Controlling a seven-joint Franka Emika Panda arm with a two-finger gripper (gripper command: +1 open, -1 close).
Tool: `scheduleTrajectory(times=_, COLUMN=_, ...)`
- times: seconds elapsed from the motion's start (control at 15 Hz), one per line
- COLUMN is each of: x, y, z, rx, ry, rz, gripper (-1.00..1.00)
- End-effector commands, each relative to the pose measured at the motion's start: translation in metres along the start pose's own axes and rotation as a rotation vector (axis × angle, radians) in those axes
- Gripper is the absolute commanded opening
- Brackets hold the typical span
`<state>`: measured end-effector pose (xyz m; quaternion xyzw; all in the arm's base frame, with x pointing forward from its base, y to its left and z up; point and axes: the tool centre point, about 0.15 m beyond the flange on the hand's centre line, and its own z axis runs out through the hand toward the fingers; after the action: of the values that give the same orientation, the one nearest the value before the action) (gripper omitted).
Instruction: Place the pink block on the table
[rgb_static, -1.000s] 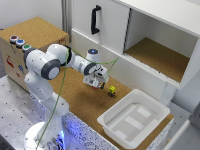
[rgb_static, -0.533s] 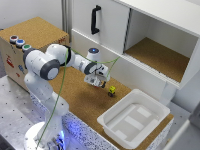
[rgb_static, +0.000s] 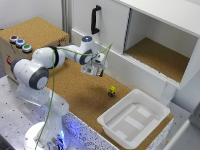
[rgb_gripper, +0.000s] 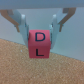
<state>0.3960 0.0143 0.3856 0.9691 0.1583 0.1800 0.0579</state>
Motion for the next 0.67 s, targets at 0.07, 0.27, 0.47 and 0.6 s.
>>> scheduleTrajectory(times=0.07, x=-0.008, y=-0.018, z=0.02, rx=0.014, ry=-0.04, rz=0.037, gripper=-1.0)
scheduleTrajectory(times=0.27, x=-0.017, y=-0.018, z=0.062, rx=0.065, ry=-0.088, rz=0.067, gripper=-1.0)
scheduleTrajectory(times=0.47, x=-0.022, y=-0.018, z=0.096, rx=0.071, ry=-0.106, rz=0.076, gripper=-1.0)
scheduleTrajectory(times=0.6, x=-0.023, y=-0.02, z=0.117, rx=0.095, ry=-0.122, rz=0.093, gripper=-1.0)
